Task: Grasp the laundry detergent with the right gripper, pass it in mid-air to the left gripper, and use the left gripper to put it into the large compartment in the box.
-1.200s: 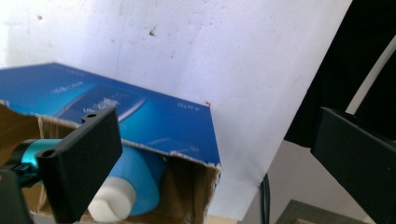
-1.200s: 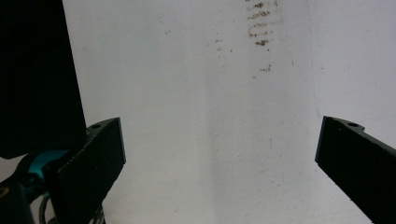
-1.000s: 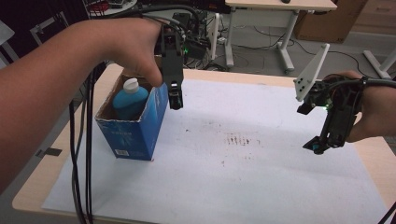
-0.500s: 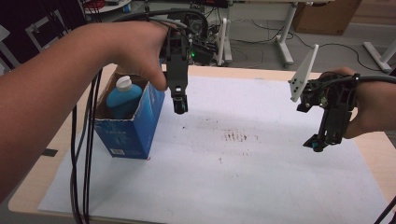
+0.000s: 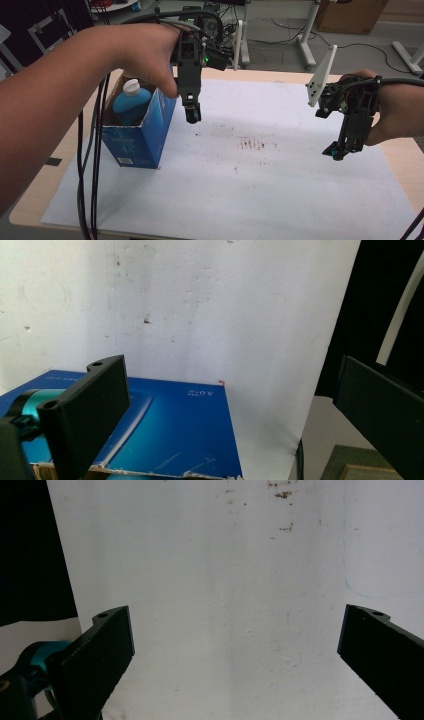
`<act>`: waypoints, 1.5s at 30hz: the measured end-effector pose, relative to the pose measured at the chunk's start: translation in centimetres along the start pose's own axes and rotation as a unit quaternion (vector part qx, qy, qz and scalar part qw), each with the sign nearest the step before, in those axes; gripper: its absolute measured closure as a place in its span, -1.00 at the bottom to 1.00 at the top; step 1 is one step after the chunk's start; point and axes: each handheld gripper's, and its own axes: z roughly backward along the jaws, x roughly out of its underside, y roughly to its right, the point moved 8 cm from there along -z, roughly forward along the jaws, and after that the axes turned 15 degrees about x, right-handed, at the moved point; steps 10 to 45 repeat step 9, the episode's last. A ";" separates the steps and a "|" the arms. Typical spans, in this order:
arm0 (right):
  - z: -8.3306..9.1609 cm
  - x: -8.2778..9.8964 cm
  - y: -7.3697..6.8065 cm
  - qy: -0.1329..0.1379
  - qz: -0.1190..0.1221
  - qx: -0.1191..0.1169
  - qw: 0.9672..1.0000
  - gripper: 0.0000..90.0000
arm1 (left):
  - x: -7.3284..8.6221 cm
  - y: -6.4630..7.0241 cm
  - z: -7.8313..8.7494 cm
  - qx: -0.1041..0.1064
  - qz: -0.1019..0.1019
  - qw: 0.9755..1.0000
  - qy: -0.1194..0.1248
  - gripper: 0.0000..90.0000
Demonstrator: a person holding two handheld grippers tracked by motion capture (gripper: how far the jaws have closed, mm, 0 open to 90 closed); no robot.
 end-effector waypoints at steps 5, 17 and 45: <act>0.0 0.2 0.0 -0.002 -0.003 -0.001 1.000 -0.99 | -0.1 -0.3 -0.2 0.000 -0.002 1.000 -0.002 -0.96; -0.1 0.3 -0.1 -0.004 -0.008 -0.001 1.000 -0.99 | -0.1 -0.3 -0.4 0.002 -0.004 1.000 0.000 -0.96; -0.1 0.3 -0.1 -0.004 -0.008 -0.001 1.000 -0.99 | -0.1 -0.3 -0.4 0.002 -0.004 1.000 0.000 -0.96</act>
